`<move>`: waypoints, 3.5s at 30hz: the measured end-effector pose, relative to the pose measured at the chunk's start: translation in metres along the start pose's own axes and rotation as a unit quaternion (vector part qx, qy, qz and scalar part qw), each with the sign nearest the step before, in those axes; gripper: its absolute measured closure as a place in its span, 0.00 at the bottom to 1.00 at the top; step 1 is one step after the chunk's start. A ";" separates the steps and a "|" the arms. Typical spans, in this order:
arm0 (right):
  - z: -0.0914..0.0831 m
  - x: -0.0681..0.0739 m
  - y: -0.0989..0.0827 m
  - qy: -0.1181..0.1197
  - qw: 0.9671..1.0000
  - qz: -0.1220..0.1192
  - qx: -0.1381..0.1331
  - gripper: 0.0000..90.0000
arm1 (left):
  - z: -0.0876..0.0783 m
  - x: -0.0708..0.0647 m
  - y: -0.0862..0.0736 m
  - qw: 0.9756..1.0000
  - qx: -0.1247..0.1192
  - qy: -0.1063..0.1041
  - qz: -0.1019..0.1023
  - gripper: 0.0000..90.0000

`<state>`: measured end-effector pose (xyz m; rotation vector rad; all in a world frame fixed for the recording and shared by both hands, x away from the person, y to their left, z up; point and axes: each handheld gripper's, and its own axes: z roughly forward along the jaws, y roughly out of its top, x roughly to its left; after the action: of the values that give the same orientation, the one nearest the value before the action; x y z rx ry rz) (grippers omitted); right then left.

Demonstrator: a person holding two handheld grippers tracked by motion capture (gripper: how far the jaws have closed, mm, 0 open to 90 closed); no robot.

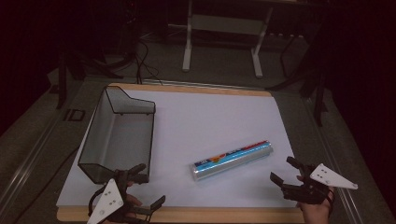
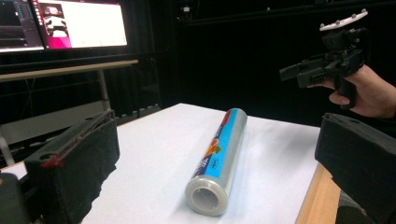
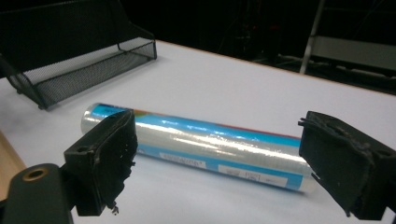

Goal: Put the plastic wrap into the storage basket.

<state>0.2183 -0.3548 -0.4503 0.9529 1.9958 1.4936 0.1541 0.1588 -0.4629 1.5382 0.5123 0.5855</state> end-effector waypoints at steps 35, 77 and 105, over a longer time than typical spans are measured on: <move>0.057 -0.006 0.017 0.144 0.964 -0.166 0.149 0.19 | -0.004 -0.002 0.000 1.000 -0.006 0.009 0.000 0.01; 0.150 0.005 0.056 0.192 0.848 -0.310 0.385 0.15 | -0.032 -0.015 -0.003 0.998 0.022 0.063 -0.003 0.01; 0.208 0.024 0.060 0.246 0.746 -0.406 0.466 0.24 | -0.039 -0.017 -0.004 0.997 0.029 0.072 0.001 0.01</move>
<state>0.3669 -0.1962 -0.4545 -0.1853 3.0213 0.1748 0.1168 0.1779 -0.4670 1.5589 0.6423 0.6911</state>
